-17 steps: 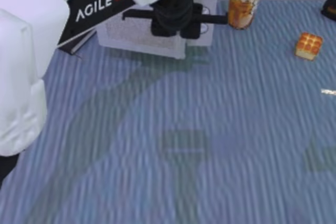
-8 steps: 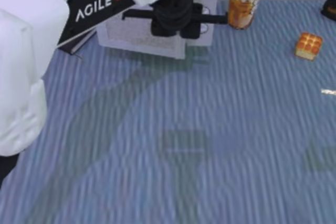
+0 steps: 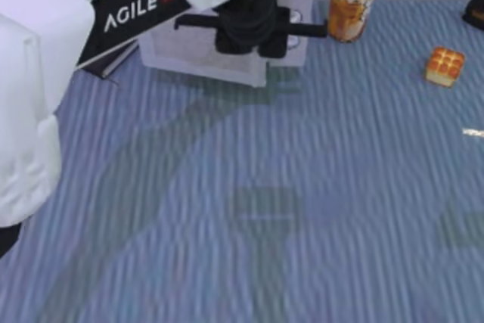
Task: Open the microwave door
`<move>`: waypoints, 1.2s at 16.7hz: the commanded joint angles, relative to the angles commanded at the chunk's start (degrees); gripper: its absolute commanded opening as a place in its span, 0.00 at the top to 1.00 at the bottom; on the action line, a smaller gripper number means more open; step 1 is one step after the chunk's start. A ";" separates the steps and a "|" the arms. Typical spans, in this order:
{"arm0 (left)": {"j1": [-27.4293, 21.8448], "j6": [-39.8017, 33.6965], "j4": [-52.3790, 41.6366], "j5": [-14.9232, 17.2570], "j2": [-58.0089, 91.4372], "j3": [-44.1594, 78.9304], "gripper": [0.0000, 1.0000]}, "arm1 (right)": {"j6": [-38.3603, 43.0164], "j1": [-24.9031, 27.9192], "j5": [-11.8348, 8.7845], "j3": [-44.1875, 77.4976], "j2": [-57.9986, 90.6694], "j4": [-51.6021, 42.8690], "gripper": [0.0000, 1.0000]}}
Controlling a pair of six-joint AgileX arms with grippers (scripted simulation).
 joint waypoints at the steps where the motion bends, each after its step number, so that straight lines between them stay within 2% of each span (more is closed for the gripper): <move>1: 0.20 0.79 0.66 0.29 -0.81 -1.25 1.00 | 0.00 0.00 0.00 0.00 0.00 0.00 0.00; 5: 0.66 2.97 2.36 1.13 -2.85 -4.62 1.00 | 0.00 0.00 0.00 0.00 0.00 0.00 0.00; 20: 0.66 2.97 2.36 1.13 -2.85 -4.62 1.00 | 0.00 0.00 0.00 0.00 0.00 0.00 0.00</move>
